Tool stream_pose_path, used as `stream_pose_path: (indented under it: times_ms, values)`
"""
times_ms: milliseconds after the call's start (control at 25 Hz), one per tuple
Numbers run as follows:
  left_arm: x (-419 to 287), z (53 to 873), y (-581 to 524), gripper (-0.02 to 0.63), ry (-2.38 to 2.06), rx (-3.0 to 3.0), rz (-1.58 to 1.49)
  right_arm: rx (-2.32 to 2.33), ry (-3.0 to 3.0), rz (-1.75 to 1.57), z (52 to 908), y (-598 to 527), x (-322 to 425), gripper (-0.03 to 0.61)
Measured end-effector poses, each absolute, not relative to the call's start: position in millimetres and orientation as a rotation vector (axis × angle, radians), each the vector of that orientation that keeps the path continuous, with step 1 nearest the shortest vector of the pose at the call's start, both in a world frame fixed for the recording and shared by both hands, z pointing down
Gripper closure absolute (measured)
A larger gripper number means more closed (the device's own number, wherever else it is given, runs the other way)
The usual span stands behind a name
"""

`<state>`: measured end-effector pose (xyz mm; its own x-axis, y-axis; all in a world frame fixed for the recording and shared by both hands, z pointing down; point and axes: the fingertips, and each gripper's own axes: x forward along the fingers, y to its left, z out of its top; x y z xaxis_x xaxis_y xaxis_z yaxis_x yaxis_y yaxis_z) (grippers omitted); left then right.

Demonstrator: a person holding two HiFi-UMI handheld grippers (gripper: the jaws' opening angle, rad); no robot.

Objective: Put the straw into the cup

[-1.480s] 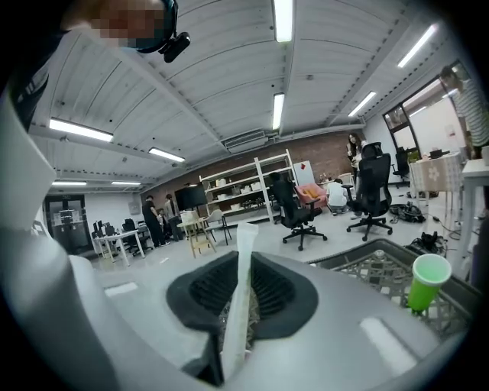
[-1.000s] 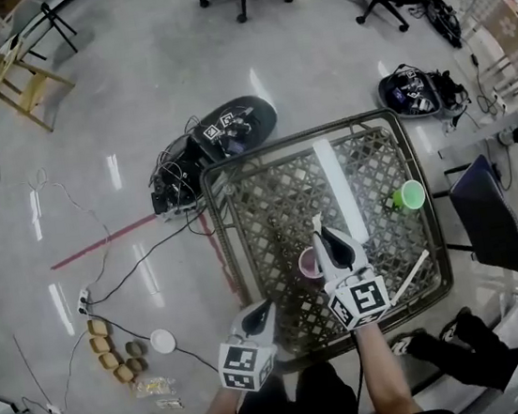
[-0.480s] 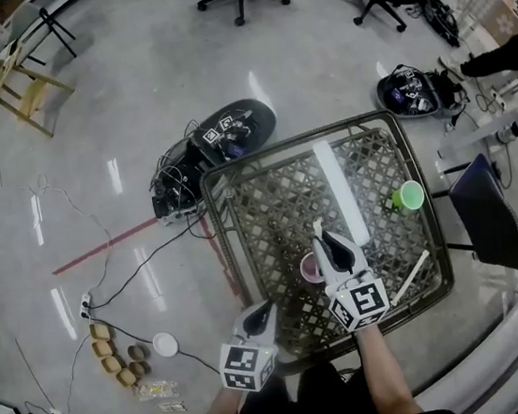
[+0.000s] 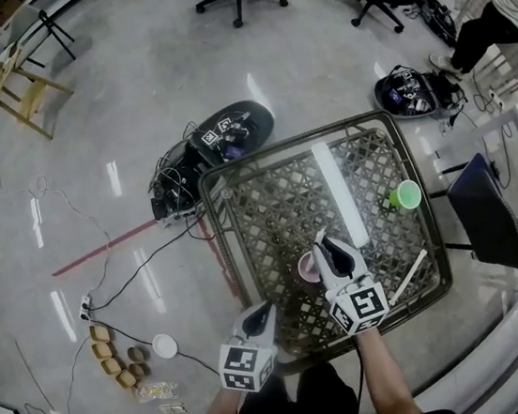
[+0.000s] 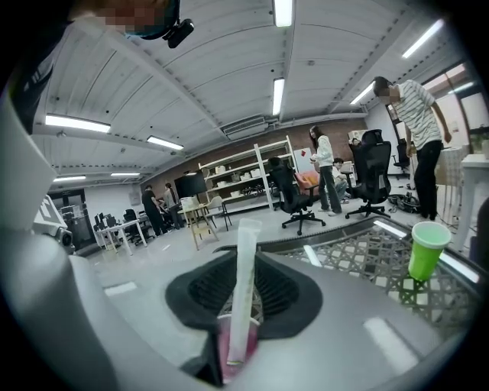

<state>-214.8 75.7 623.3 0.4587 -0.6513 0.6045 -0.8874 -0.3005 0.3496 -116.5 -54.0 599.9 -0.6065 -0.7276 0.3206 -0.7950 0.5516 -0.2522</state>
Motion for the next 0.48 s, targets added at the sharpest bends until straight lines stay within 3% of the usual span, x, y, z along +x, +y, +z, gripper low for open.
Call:
stream_pose_path:
  times_ms: [480]
  values:
    - [-208, 617, 79, 0.607, -1.274, 2.076, 0.456, 1.248, -2.615, 0.589, 600, -38, -115, 0.491]
